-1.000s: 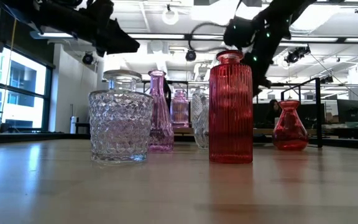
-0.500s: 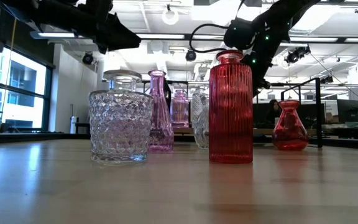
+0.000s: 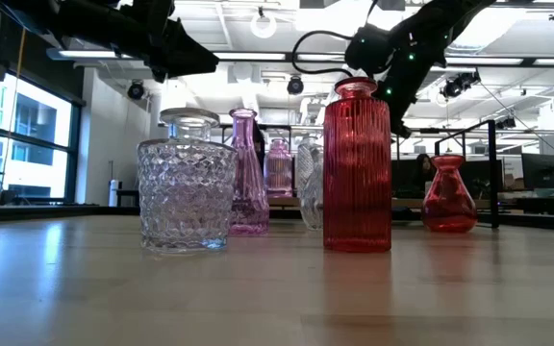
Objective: Sort vases onto shelf
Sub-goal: Align the transparent vase with the other transparent vase on the shelf
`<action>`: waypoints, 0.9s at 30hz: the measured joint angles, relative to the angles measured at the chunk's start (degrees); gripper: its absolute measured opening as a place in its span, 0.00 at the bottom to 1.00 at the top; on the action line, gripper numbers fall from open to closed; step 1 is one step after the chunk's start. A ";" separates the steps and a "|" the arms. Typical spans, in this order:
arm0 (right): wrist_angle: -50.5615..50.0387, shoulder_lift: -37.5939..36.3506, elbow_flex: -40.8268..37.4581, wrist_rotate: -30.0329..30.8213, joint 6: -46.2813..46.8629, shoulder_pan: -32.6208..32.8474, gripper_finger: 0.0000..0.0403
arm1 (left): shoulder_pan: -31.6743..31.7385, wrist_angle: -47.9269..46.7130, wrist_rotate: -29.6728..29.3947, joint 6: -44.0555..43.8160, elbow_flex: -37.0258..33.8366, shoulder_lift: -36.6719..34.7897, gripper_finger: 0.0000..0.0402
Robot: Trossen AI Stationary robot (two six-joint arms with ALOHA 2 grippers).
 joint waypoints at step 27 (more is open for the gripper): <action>6.98 0.02 0.00 -4.35 -0.10 3.86 0.00 | 0.00 0.99 -0.02 -0.02 0.04 0.00 0.35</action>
